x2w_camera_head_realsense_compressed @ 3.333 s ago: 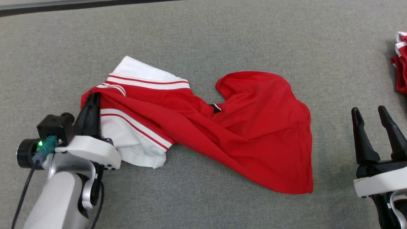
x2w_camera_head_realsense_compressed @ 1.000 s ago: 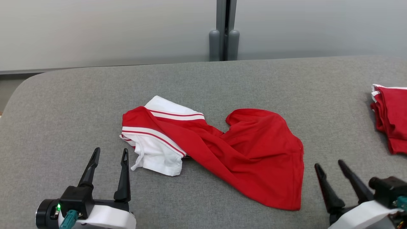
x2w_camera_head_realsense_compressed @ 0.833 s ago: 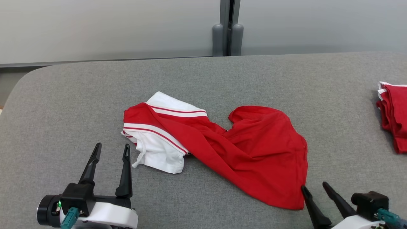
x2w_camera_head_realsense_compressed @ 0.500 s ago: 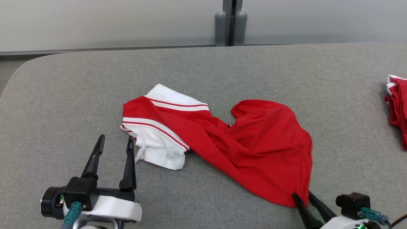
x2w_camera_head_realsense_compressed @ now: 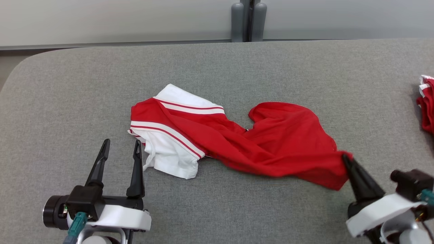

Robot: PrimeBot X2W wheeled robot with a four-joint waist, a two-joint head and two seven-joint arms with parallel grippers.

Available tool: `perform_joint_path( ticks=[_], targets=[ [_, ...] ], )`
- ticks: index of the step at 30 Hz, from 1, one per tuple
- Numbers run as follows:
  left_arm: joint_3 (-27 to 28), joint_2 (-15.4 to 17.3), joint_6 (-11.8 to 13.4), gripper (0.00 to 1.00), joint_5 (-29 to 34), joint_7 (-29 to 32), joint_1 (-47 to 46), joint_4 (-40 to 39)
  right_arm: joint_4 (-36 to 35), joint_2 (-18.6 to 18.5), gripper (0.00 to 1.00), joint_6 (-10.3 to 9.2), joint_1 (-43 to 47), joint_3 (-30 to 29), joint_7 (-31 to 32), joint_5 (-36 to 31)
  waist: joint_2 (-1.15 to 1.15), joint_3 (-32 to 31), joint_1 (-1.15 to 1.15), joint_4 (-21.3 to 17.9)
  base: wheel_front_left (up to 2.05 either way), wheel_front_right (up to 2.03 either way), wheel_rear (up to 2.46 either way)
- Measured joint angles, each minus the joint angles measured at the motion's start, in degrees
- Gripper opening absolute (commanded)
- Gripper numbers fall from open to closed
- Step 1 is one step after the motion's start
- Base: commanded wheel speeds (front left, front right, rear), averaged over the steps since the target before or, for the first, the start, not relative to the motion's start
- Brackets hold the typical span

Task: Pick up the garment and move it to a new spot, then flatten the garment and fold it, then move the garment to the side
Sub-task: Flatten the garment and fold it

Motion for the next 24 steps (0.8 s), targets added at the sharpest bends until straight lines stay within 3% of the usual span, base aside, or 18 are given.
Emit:
perform_joint_path(
  ticks=[10,18,24],
  targets=[
    [-0.8,-1.3,-0.6,1.00,-0.1,-1.0,-5.0,0.5,4.9,-2.5,0.00,0.00,-13.2,-4.0,0.3,1.3,0.00,4.5,0.00,1.6,0.00,0.00,0.00],
    [-1.9,-2.8,-1.6,1.00,0.5,-1.5,-9.0,2.3,17.9,-6.2,0.00,0.00,-26.0,-2.7,-2.9,4.6,0.00,9.2,0.00,3.4,0.00,0.00,0.00],
    [-1.9,-3.5,-2.3,1.00,0.8,-1.7,-10.8,3.3,25.3,-6.9,0.03,0.00,-31.2,0.7,-5.7,7.0,0.00,11.1,0.00,3.9,0.00,0.00,0.00]
  ],
)
